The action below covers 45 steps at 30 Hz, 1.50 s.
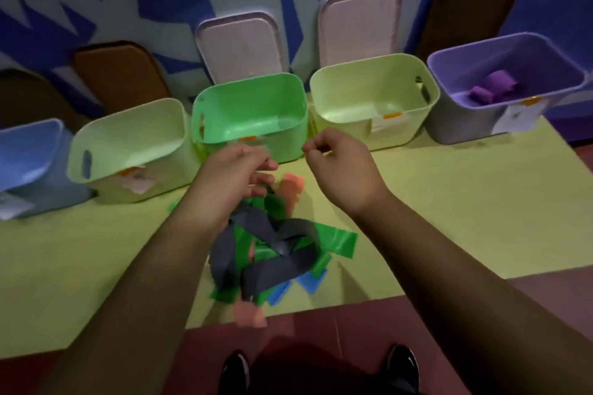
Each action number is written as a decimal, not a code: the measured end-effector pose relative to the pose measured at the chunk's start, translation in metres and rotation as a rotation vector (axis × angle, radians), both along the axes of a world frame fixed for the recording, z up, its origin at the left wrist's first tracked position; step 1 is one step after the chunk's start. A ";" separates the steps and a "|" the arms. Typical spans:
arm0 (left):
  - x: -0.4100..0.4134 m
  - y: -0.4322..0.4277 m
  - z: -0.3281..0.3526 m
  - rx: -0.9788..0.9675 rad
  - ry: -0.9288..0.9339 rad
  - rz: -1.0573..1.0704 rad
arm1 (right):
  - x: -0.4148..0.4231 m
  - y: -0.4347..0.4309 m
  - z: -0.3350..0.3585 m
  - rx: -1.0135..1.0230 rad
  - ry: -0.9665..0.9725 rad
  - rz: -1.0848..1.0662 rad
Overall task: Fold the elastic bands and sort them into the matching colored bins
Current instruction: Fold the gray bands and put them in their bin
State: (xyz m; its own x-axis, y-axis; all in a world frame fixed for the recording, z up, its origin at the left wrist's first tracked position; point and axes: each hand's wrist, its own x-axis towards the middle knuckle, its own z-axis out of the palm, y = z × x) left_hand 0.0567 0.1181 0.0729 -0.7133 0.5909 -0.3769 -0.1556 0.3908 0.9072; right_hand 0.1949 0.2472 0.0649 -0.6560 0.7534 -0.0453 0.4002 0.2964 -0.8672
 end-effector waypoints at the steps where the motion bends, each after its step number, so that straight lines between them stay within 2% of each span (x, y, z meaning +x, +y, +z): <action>1: -0.002 -0.018 -0.010 -0.009 0.025 0.017 | -0.005 -0.013 -0.006 -0.014 -0.016 0.050; 3: -0.005 -0.051 -0.036 -0.020 0.138 0.022 | -0.011 -0.038 -0.024 -0.044 -0.047 0.128; 4: -0.006 -0.065 -0.055 -0.033 0.265 -0.034 | -0.012 -0.050 -0.035 -0.058 -0.061 0.150; 7: 0.000 -0.097 -0.113 -0.161 0.661 -0.412 | -0.007 -0.081 -0.079 -0.049 -0.092 0.203; 9: 0.005 -0.107 -0.144 -0.185 0.687 -0.513 | -0.002 -0.096 -0.108 0.014 -0.092 0.240; 13: 0.006 -0.111 -0.174 -0.081 0.753 -0.445 | 0.001 -0.112 -0.148 0.178 -0.003 0.172; 17: 0.010 -0.114 -0.181 -0.077 0.878 -0.424 | 0.007 -0.118 -0.172 0.320 0.124 0.116; 20: 0.014 -0.116 -0.185 -0.080 0.950 -0.407 | 0.011 -0.116 -0.182 0.337 0.162 0.119; 24: 0.023 -0.116 -0.196 -0.078 1.120 -0.357 | 0.019 -0.117 -0.186 0.291 0.221 0.003; 31: 0.021 -0.114 -0.206 -0.025 1.235 -0.317 | 0.018 -0.117 -0.191 0.412 0.247 -0.118; 36: 0.028 -0.117 -0.197 -0.005 1.169 -0.292 | 0.032 -0.126 -0.182 0.401 0.355 -0.250; 42: 0.032 -0.121 -0.194 0.052 1.105 -0.247 | 0.038 -0.143 -0.179 0.604 0.302 -0.258; 45: 0.032 -0.119 -0.194 0.057 1.106 -0.237 | 0.037 -0.142 -0.180 0.578 0.221 -0.285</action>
